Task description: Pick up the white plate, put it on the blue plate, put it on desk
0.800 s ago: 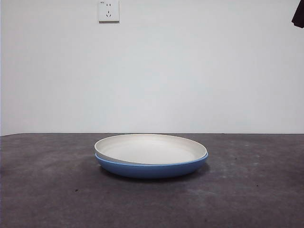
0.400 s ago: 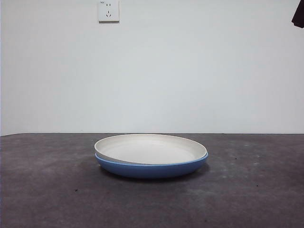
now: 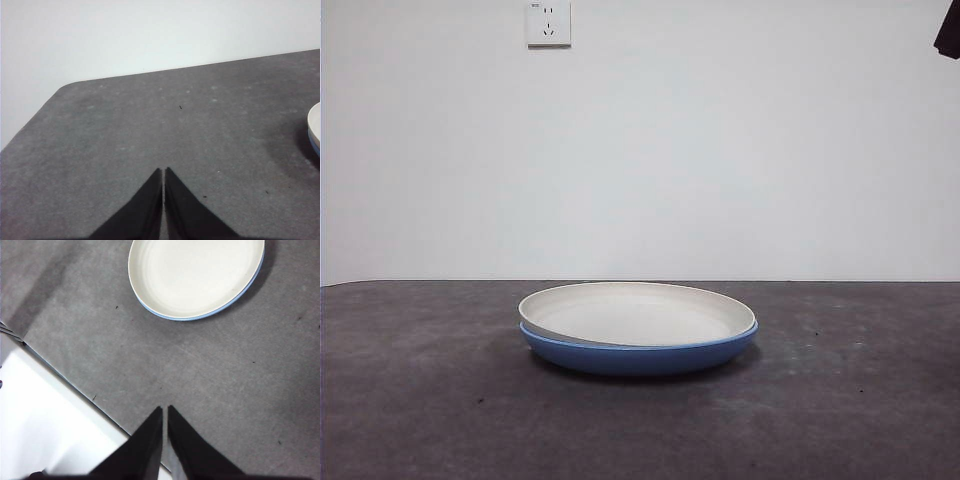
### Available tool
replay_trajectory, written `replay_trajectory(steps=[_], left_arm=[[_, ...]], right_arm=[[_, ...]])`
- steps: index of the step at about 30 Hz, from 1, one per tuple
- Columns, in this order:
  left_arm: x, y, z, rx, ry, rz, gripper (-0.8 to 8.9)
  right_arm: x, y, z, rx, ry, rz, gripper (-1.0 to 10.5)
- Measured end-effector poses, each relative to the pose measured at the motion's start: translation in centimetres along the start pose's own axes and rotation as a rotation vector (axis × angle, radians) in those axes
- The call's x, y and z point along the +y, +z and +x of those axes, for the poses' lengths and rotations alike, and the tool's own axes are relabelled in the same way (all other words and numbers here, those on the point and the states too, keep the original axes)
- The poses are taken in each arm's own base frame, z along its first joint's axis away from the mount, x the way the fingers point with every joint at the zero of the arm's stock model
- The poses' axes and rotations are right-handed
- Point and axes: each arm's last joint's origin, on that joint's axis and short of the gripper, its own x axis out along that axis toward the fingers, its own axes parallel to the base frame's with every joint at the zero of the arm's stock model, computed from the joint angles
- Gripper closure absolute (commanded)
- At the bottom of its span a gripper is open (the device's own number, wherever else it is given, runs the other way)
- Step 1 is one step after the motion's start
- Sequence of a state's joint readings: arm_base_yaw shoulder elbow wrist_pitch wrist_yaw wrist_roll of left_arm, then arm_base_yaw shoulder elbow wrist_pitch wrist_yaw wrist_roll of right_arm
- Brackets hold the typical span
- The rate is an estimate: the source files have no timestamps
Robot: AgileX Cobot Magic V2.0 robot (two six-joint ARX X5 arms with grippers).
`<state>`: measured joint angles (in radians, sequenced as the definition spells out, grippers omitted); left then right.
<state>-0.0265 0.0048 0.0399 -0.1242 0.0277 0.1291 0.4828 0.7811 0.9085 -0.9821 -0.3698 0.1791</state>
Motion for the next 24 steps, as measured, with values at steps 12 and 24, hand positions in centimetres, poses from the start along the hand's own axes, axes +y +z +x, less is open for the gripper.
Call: replay_trajectory(steps=[12, 24], left_arm=[[-0.10, -0.77, 0.05, 0.062, -0.007, -0.039, 8.04], [-0.10, -0.75, 0.05, 0.061, -0.006, -0.040, 8.04]], right_arm=[[0.00, 0.00, 0.00, 0.000, 0.000, 0.000, 9.3], [0.00, 0.00, 0.00, 0.000, 0.000, 0.000, 9.3]])
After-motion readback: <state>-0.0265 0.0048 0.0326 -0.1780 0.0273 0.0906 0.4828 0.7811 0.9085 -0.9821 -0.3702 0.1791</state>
